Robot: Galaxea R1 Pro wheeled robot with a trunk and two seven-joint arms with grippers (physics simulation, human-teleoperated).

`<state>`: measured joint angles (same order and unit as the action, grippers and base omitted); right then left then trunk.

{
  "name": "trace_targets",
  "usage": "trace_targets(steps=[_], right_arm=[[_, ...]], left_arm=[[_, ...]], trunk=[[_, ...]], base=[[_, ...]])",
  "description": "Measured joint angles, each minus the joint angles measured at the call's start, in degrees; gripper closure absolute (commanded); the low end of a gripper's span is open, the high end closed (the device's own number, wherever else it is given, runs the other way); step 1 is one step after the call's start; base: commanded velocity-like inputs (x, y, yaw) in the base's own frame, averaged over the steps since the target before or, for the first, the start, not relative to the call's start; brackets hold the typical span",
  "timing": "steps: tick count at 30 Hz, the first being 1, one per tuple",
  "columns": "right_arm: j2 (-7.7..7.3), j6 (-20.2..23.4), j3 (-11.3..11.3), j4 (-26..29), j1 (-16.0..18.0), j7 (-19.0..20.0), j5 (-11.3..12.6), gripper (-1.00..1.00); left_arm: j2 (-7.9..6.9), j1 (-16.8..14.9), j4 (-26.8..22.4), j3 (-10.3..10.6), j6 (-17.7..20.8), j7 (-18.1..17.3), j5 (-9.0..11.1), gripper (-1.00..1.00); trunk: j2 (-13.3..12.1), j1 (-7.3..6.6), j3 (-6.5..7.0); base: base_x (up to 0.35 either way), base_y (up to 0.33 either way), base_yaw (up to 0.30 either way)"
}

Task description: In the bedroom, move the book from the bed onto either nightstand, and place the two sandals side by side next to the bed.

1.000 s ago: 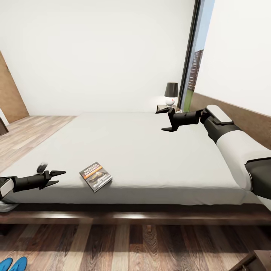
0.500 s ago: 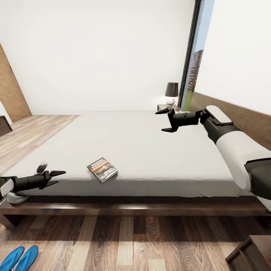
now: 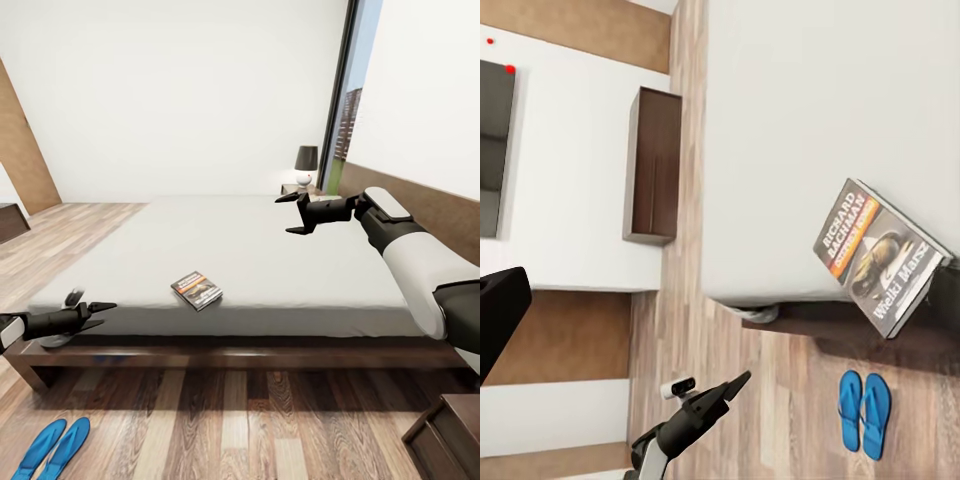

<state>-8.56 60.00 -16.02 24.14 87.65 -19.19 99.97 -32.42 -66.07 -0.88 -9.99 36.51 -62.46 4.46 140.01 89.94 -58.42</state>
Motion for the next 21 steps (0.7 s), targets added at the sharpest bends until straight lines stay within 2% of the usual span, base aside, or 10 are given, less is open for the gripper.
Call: trace_targets(steps=[14, 21], right_arm=[[0.56, 0.0, 0.0, 0.0, -0.1, 0.0, 0.0, -1.0], [0.68, 0.0, -0.1, 0.0, -0.1, -0.1, 0.0, -1.0]], left_arm=[[0.0, 0.0, 0.0, 0.0, 0.1, 0.0, 0.0, -1.0], [0.0, 0.0, 0.0, 0.0, 0.0, 0.1, 0.0, -1.0]], trunk=[[0.0, -0.01, 0.0], [0.0, -0.01, 0.0]], base=[[-0.053, 0.159, 0.0], [-0.003, 0.054, 0.0]])
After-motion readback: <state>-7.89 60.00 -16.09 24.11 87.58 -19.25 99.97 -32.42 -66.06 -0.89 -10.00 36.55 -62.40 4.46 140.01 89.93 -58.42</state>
